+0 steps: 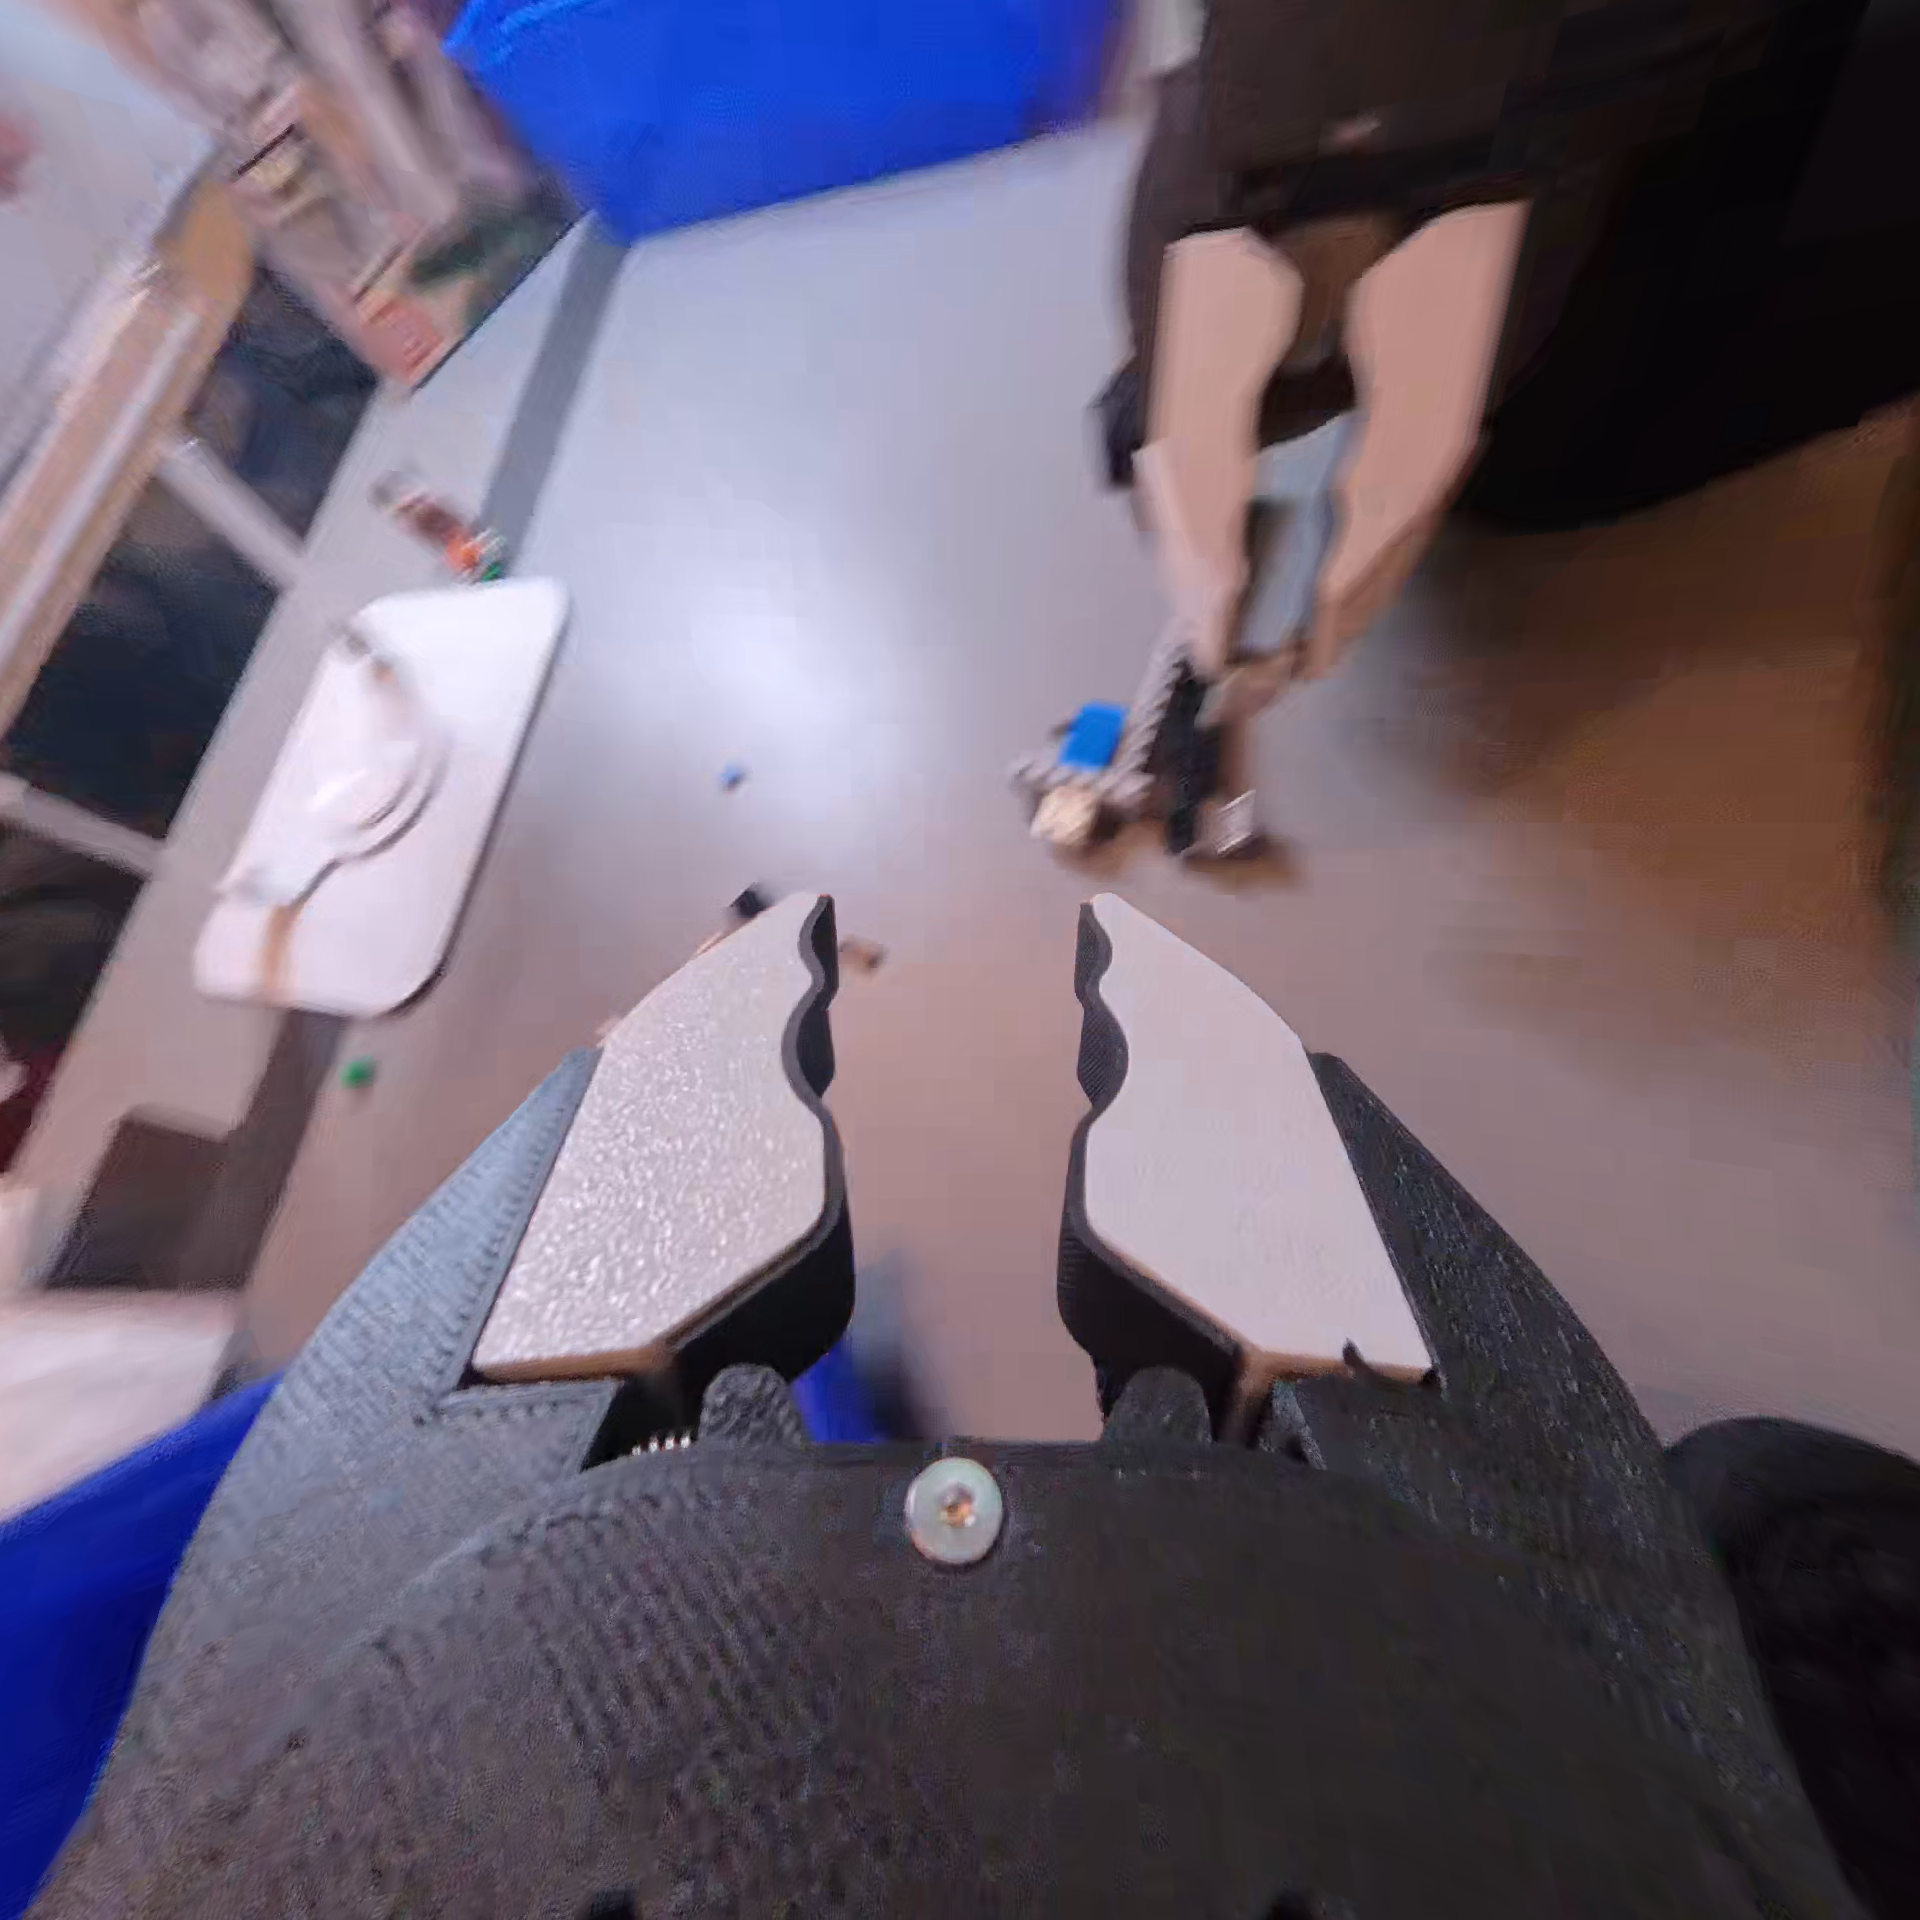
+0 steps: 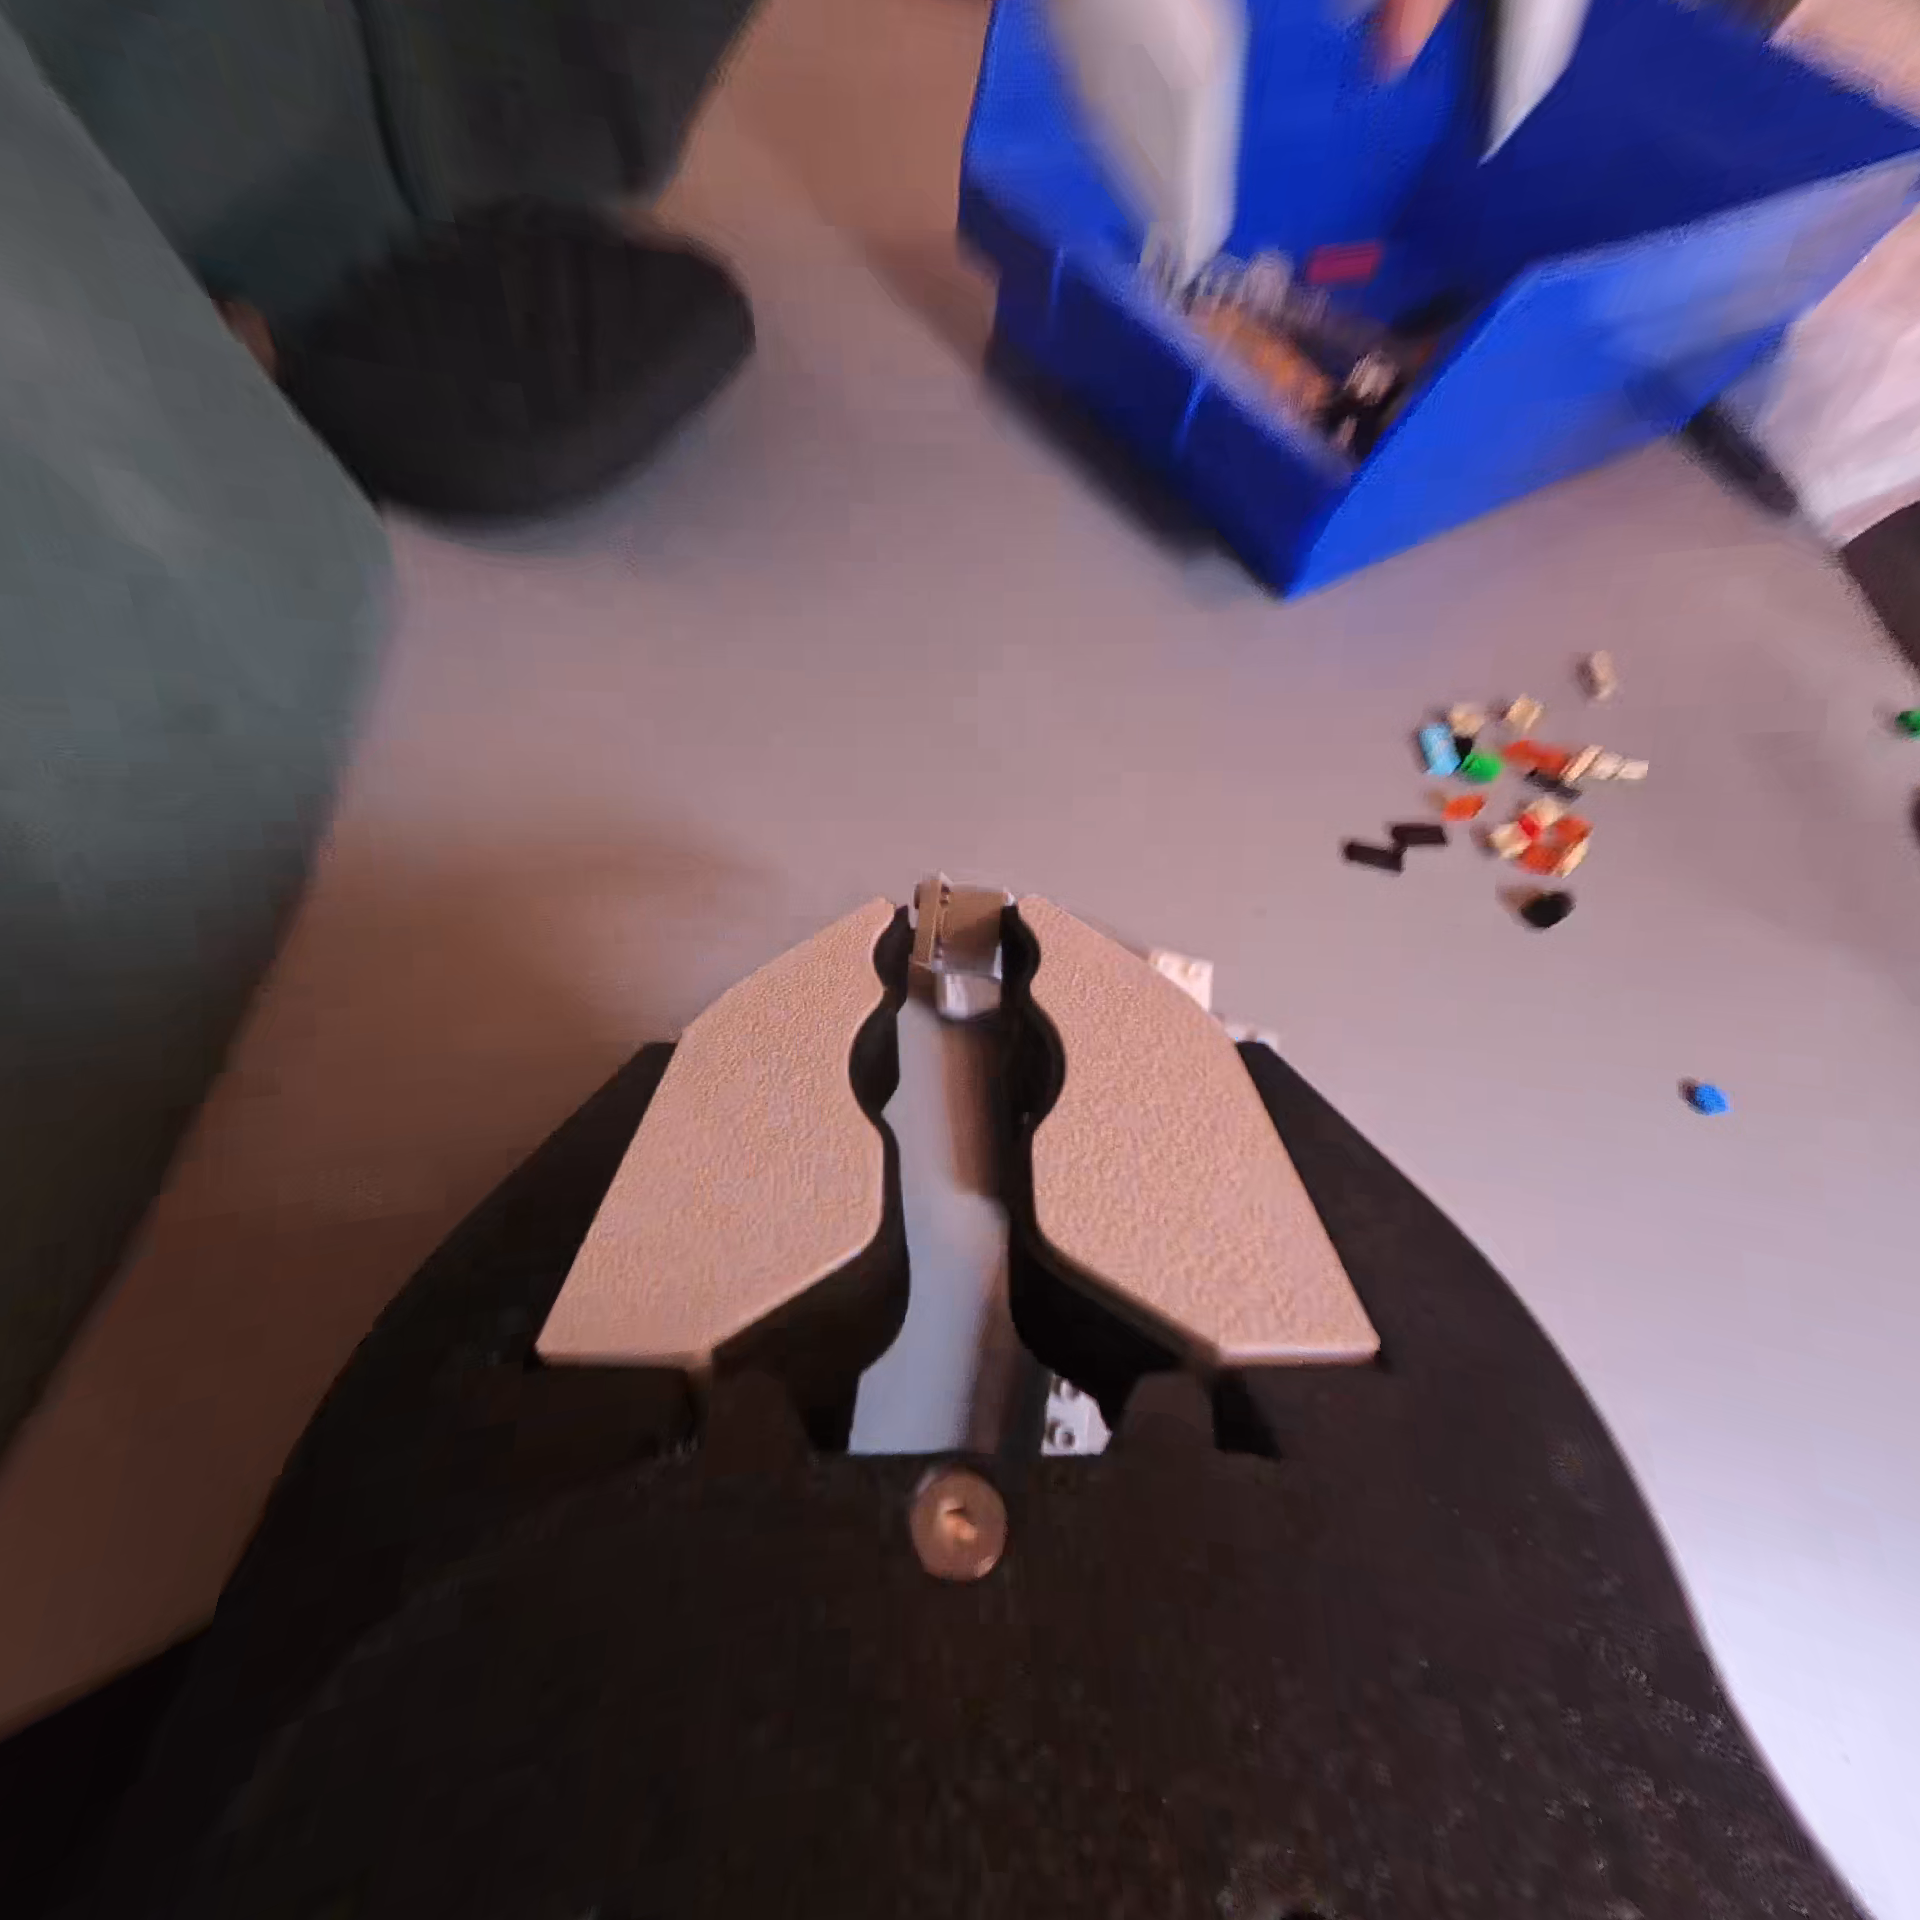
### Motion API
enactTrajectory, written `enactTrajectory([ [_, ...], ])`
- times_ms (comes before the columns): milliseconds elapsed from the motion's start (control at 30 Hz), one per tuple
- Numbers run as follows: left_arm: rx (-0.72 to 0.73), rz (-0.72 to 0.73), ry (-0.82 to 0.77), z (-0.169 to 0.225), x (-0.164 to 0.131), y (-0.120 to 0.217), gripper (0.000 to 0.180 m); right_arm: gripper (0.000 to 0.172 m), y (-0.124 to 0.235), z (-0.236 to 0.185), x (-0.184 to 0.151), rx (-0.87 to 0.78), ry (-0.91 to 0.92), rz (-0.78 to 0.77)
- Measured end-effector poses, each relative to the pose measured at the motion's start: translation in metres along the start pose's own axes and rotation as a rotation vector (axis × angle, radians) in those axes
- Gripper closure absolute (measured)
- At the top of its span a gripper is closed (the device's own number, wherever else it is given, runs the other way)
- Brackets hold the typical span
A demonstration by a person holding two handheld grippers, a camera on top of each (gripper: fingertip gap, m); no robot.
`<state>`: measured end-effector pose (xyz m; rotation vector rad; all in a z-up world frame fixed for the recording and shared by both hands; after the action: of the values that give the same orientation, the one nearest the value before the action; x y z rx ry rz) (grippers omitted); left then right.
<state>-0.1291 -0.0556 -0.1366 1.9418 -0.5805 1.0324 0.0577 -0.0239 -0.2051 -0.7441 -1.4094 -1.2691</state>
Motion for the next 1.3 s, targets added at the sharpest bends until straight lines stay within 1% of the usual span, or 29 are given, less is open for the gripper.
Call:
enactTrajectory([
  [33,-0.087,0.067,0.037,0.011,0.007,-0.01,0.136,0.155,0.005,0.002,0.008,-0.012,-0.001,0.085],
  [100,-0.232,0.175,0.144,0.027,0.016,-0.03,0.137,0.155,0.014,0.001,0.023,-0.037,0.064,0.218],
  [200,-0.387,0.256,0.261,0.041,0.021,-0.054,0.135,0.155,0.023,-0.007,0.038,-0.07,0.173,0.34],
  [233,-0.408,0.279,0.264,0.045,0.024,-0.059,0.138,0.155,0.024,-0.01,0.04,-0.064,0.188,0.353],
  [300,-0.395,0.342,0.218,0.047,0.031,-0.064,0.149,0.155,0.024,-0.013,0.04,-0.042,0.19,0.349],
  [333,-0.412,0.343,0.188,0.049,0.032,-0.064,0.155,0.155,0.025,-0.014,0.039,-0.041,0.19,0.352],
  [367,-0.389,0.335,0.158,0.049,0.033,-0.065,0.158,0.155,0.026,-0.013,0.038,-0.042,0.186,0.353],
  [400,-0.358,0.327,0.123,0.047,0.032,-0.064,0.167,0.156,0.027,-0.011,0.037,-0.051,0.179,0.352],
  [433,-0.353,0.306,0.108,0.046,0.031,-0.062,0.168,0.156,0.028,-0.009,0.036,-0.057,0.172,0.349],
  [467,-0.352,0.263,0.101,0.045,0.029,-0.059,0.168,0.155,0.028,-0.008,0.035,-0.061,0.163,0.337],
  [500,-0.309,0.222,0.071,0.04,0.027,-0.055,0.168,0.152,0.027,-0.005,0.032,-0.071,0.15,0.308],
  [567,-0.157,0.093,-0.023,0.022,0.018,-0.039,0.168,0.144,0.024,0.001,0.024,-0.077,0.108,0.223],
  [633,0.006,-0.088,-0.068,-0.003,0.005,-0.015,0.168,0.144,0.018,0.003,0.011,-0.042,0.072,0.112],
  [667,0.093,-0.169,-0.072,-0.016,-0.003,-0.001,0.168,0.144,0.013,0.002,0.003,-0.02,0.064,0.047],
  [700,0.156,-0.26,-0.044,-0.027,-0.014,0.013,0.168,0.143,0.007,0.001,-0.004,-0.001,0.066,-0.018],
  [800,0.332,-0.516,0.035,-0.055,-0.048,0.048,0.166,0.143,-0.012,-0.006,-0.02,0.033,0.133,-0.174],
  [867,0.382,-0.618,0.085,-0.063,-0.066,0.06,0.146,0.143,-0.022,-0.009,-0.026,0.028,0.202,-0.252],
  [900,0.417,-0.635,0.09,-0.066,-0.071,0.063,0.14,0.144,-0.026,-0.01,-0.028,0.02,0.236,-0.278],
  [967,0.457,-0.627,0.08,-0.069,-0.071,0.064,0.127,0.149,-0.031,-0.01,-0.03,0.003,0.301,-0.315],
  [1033,0.465,-0.566,0.04,-0.067,-0.062,0.06,0.125,0.157,-0.034,-0.01,-0.033,-0.031,0.372,-0.341],
  [1067,0.439,-0.523,0.031,-0.063,-0.055,0.055,0.126,0.164,-0.034,-0.011,-0.034,-0.047,0.404,-0.348],
  [1133,0.322,-0.407,-0.008,-0.049,-0.041,0.041,0.128,0.167,-0.034,-0.012,-0.034,-0.046,0.415,-0.336],
  [1200,0.149,-0.278,-0.036,-0.027,-0.028,0.021,0.128,0.167,-0.03,-0.014,-0.026,-0.005,0.323,-0.248],
  [1233,0.056,-0.21,-0.052,-0.015,-0.022,0.011,0.127,0.167,-0.026,-0.013,-0.019,0.024,0.254,-0.172],
  [1300,-0.124,-0.079,-0.067,0.008,-0.014,-0.01,0.126,0.168,-0.012,-0.009,0.0,0.09,0.089,0.038],
])
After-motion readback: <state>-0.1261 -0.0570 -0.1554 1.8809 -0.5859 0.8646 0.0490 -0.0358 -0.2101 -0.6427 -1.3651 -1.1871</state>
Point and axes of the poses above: each gripper's, where its closed fingertips meet, y back along the fingers, x out of its top, z = x × y across the jaws, the point moved 7 cm from there along y, back along the fingers, and after that the axes turned 10 degrees about z, right-handed, at the moved point
